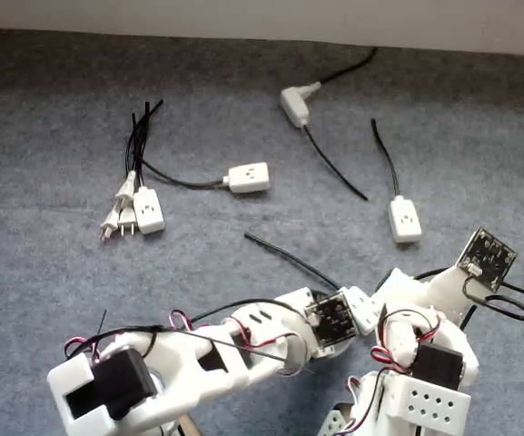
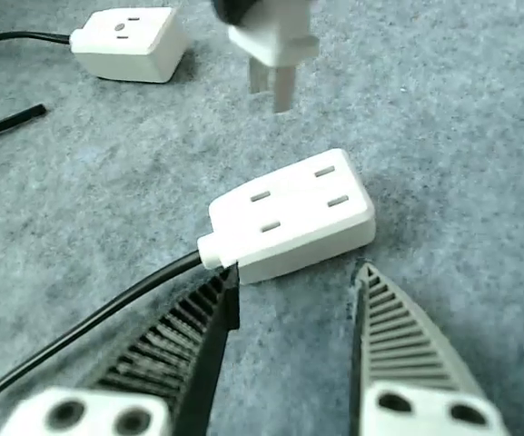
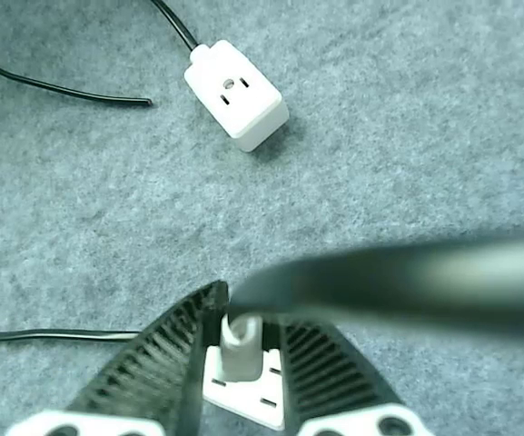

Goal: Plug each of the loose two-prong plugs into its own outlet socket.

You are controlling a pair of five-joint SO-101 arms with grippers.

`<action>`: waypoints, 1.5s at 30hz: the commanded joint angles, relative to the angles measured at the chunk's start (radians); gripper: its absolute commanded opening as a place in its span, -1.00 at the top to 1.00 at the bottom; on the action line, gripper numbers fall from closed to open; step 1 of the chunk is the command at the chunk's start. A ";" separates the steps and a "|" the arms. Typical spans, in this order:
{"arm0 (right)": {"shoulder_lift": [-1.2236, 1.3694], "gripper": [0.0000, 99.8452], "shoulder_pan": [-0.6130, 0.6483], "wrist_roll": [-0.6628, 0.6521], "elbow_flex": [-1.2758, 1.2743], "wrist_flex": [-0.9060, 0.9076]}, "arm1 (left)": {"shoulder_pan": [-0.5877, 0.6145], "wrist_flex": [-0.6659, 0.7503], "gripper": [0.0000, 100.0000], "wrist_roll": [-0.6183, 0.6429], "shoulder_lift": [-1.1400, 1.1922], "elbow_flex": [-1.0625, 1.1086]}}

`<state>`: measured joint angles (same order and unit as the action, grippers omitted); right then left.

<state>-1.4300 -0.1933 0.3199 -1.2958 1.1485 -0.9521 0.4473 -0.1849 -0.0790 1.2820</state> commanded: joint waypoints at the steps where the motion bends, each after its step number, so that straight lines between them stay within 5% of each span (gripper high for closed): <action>1: 0.004 0.99 -0.012 -0.009 0.025 -0.019 | -0.028 -0.002 0.57 -0.006 -0.002 -0.028; 22: 0.004 0.99 -0.012 -0.009 0.025 -0.012 | -0.025 0.015 0.57 -0.003 0.285 -0.358; 30: 0.004 0.99 -0.007 -0.011 0.033 0.044 | 0.061 0.104 0.57 -0.006 0.412 -0.456; 39: 0.004 0.99 -0.012 0.014 0.038 0.036 | 0.061 0.345 0.57 -0.006 0.348 -0.259; 45: 0.004 0.99 -0.015 0.068 0.096 0.030 | 0.082 0.368 0.57 -0.044 0.297 -0.151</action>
<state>-1.4300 -0.1995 0.3675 -1.2605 1.1868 -0.8999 0.7894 -0.1895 0.2647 1.1009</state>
